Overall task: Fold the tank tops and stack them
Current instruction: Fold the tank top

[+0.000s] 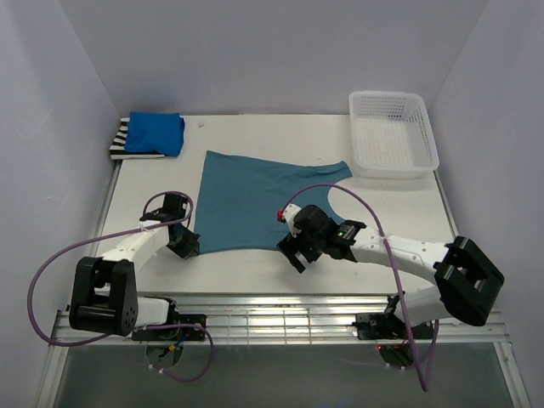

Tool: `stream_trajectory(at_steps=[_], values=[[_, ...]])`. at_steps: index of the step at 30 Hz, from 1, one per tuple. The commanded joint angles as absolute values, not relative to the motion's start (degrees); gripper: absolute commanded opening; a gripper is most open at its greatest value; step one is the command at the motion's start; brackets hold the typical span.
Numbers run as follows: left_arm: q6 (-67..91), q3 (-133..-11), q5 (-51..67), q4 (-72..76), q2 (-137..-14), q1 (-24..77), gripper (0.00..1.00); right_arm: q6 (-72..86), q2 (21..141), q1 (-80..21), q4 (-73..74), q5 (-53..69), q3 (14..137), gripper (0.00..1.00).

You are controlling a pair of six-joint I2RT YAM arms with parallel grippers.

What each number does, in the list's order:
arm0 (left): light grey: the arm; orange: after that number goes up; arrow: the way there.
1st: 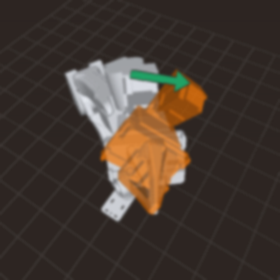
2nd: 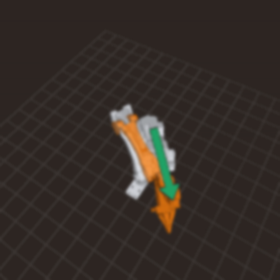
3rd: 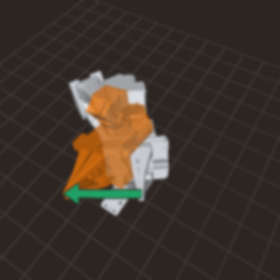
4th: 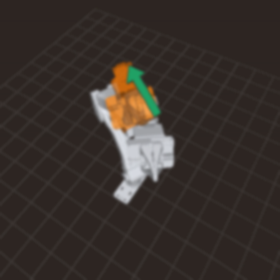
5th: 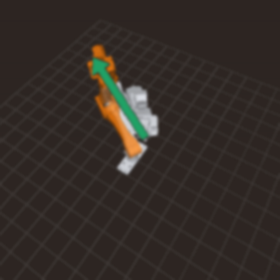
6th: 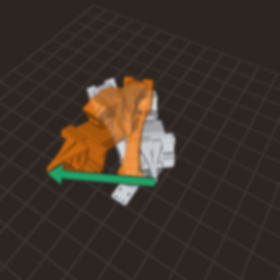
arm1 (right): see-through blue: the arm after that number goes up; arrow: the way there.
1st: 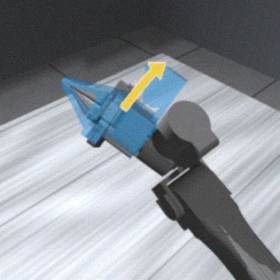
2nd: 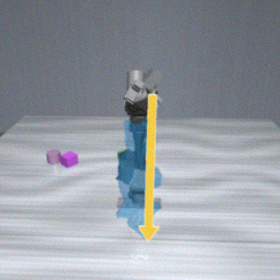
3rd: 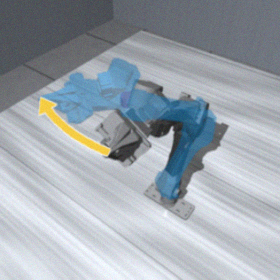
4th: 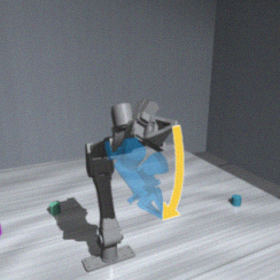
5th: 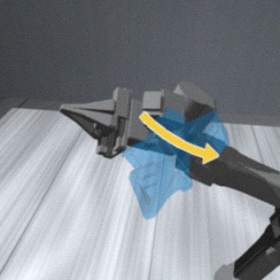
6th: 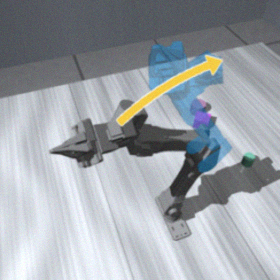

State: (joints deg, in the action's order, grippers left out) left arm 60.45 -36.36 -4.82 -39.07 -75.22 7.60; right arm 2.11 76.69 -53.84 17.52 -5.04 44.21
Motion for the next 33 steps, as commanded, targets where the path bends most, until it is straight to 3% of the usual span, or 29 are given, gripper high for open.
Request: stream_trajectory(at_steps=[1,3,5,13,19,23,25,26,28,33], values=[[59.8,-34.9,-5.0,-35.9,-76.9,7.4,0.0,-1.9,81.6,-55.1,19.2,-9.6,48.9,0.98],[59.0,-35.5,-5.0,-35.9,-77.0,7.4,0.0,-2.6,84.7,-55.7,19.2,-11.7,50.8,1.0],[58.5,-36.1,-4.7,-35.9,-77.0,7.4,0.0,-3.3,86.7,-56.7,18.9,-13.2,51.4,0.91],[58.4,-36.7,-5.4,-36.8,-75.3,7.3,0.0,-3.9,87.8,-58.6,17.0,-14.6,51.3,0.83],[57.7,-37.6,-5.8,-36.8,-73.0,7.4,0.0,-5.4,90.7,-58.6,15.7,-13.3,51.2,0.65],[57.4,-38.0,-5.8,-37.3,-73.3,7.4,0.0,-5.4,91.7,-58.5,16.2,-12.8,50.8,0.34],[57.4,-38.6,-5.9,-37.4,-73.6,7.4,0.0,-5.7,91.2,-58.5,14.5,-12.6,49.8,0.25],[57.5,-38.8,-5.9,-37.4,-73.7,7.4,0.0,-5.6,91.0,-58.5,14.1,-12.2,49.5,0.14],[57.3,-39.5,-5.5,-37.4,-73.7,7.3,0.0,-5.5,90.7,-58.6,13.8,-11.9,49.7,0.08],[57.7,-41.2,-4.7,-37.6,-73.4,7.3,0.0,-4.9,89.6,-58.6,14.6,-16.3,50.7,0.08]])
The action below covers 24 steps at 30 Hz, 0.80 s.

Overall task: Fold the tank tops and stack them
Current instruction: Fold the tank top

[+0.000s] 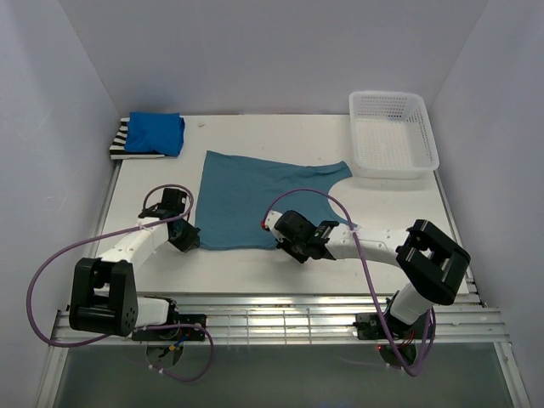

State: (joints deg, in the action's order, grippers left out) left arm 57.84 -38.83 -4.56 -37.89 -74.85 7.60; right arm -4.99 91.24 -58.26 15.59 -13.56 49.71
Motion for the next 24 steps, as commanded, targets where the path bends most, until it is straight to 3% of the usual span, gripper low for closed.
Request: stream_trajectory(at_steps=[1,24], values=[[57.7,-41.7,-4.5,-37.6,-73.3,7.4,0.0,-5.0,89.0,-58.6,15.1,-16.9,50.9,0.08],[54.8,-65.1,-5.5,-36.3,-93.1,7.3,0.0,-6.4,94.2,-46.2,20.3,-13.1,65.6,0.08]])
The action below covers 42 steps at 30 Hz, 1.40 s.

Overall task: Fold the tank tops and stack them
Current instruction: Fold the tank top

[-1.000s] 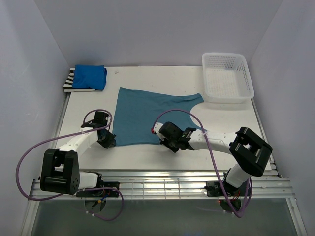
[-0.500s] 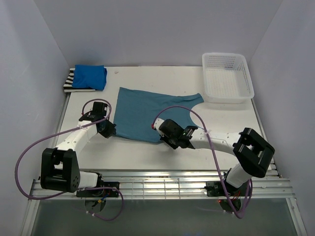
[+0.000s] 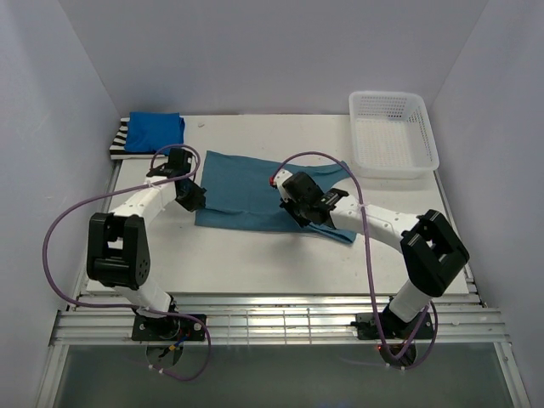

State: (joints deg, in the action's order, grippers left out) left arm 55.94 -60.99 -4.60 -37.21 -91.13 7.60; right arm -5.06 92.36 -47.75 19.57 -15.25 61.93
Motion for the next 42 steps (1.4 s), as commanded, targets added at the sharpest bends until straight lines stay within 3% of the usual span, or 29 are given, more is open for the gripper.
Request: stream_trajectory(at_steps=[1,14,16,18,19,21,22,24,28,30,32,33,37,42], values=[[54.7,-66.0,-5.4,-36.3,-94.0,7.3,0.0,-6.6,94.7,-45.6,20.4,-12.2,66.1,0.08],[51.7,-77.4,-6.6,-35.5,-107.0,7.3,0.0,-10.5,103.4,-38.6,21.7,-6.5,74.4,0.08],[51.4,-78.7,-6.1,-35.5,-108.9,7.2,0.04,-11.7,105.5,-37.6,22.1,-6.5,75.7,0.08],[50.9,-79.6,-5.4,-35.7,-109.9,7.2,0.25,-12.3,107.7,-36.9,22.8,-7.0,78.0,0.12],[50.5,-80.3,-5.2,-35.6,-110.7,7.3,0.36,-12.6,108.4,-36.8,23.4,-8.0,79.1,0.2],[49.7,-81.0,-5.3,-35.7,-111.2,7.3,0.84,-12.7,110.1,-36.3,24.4,-8.7,81.6,0.38],[49.3,-82.0,-5.4,-35.8,-111.4,7.3,0.91,-12.7,110.6,-36.2,25.0,-10.4,82.6,0.45],[48.5,-82.9,-5.7,-36.0,-111.0,7.3,0.96,-11.4,111.4,-36.0,26.6,-11.9,85.2,0.46],[47.4,-84.1,-5.1,-36.2,-109.2,7.4,0.98,-8.3,107.8,-36.1,29.3,-12.0,84.9,0.52],[47.3,-83.4,-4.2,-36.3,-107.6,7.4,0.98,-5.9,103.3,-36.3,28.9,-10.6,82.8,0.62],[47.2,-81.9,-4.0,-36.2,-105.7,7.6,0.98,-4.3,100.1,-36.5,28.0,-4.9,78.3,0.94],[47.2,-81.2,-3.9,-36.3,-105.0,7.7,0.98,-2.7,97.2,-36.6,27.3,-2.1,76.5,0.9],[47.8,-77.4,-2.7,-36.2,-102.2,9.0,0.98,2.1,92.4,-37.3,22.2,11.7,66.5,0.9],[49.0,-73.7,-3.0,-35.4,-101.4,10.3,0.98,4.1,93.0,-37.4,17.2,13.0,61.1,0.9]])
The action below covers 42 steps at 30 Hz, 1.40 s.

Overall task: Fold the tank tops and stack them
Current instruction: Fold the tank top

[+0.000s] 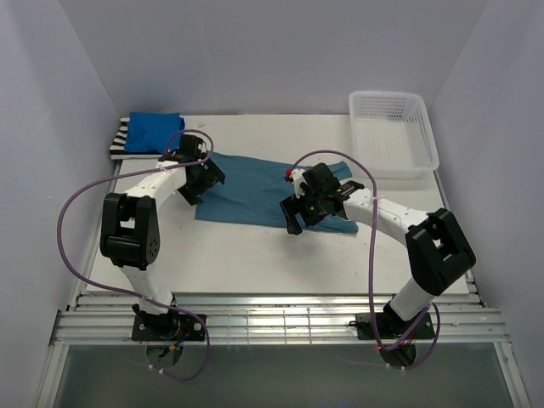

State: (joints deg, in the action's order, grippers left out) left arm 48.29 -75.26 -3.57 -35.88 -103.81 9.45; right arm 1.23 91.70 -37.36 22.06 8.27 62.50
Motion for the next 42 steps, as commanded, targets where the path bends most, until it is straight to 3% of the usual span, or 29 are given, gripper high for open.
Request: stream_trajectory(at_steps=[1,7,11,17,28,34,39,42], values=[[49.0,-72.6,-2.7,-35.0,-101.7,10.4,0.98,3.9,93.7,-37.4,16.9,12.4,61.4,0.9],[50.7,-67.2,-0.1,-31.9,-103.1,10.7,0.98,2.7,100.4,-37.4,15.3,10.5,64.1,0.9],[50.6,-62.7,-0.2,-30.8,-101.7,10.8,0.98,3.3,100.5,-37.4,12.9,9.9,58.6,0.9],[51.1,-55.6,-0.6,-30.8,-97.8,10.8,0.98,4.6,94.4,-40.6,9.8,12.0,46.0,0.9],[55.5,-40.2,-2.5,-40.3,-76.9,11.0,0.98,17.0,79.5,-52.3,8.1,10.4,32.8,0.9],[57.0,-43.5,-5.4,-45.9,-67.4,11.0,0.98,18.6,73.3,-53.4,16.1,3.3,40.1,0.9],[55.4,-55.9,-8.4,-46.6,-72.8,11.0,0.98,15.8,70.9,-51.7,20.8,-4.7,50.5,0.9],[54.1,-63.4,-11.2,-46.3,-79.0,10.7,0.98,14.3,72.7,-45.6,21.2,-0.6,55.8,0.9]])
